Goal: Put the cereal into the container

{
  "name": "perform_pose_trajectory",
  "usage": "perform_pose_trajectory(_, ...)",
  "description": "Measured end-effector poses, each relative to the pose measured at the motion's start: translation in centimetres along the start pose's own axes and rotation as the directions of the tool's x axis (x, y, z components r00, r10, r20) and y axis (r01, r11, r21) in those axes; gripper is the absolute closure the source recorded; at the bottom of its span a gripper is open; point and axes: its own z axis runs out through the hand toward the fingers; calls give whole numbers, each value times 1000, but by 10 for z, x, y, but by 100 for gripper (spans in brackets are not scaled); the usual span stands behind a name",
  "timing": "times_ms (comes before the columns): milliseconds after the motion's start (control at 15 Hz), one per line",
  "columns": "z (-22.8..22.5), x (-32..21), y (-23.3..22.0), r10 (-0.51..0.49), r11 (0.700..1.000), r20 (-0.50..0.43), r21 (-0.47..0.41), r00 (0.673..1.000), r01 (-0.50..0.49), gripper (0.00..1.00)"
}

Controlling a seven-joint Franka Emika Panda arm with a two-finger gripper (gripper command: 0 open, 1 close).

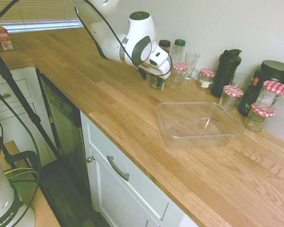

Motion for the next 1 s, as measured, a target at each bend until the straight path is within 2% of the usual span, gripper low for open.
perform_pose_trajectory(200, 16, 4, -4, -10, 1000, -47, 6, 999, 10, 0)
perform_pose_trajectory(467, 19, 22, -12, 24, 1000, -95, 18, 995, -23, 0)
perform_pose_trajectory(533, 21, 24, -12, 33, 999, -98, 18, 995, -31, 100)
perform_pose_trajectory(1000, 22, 23, -14, 47, 999, -94, 23, 994, -45, 100)
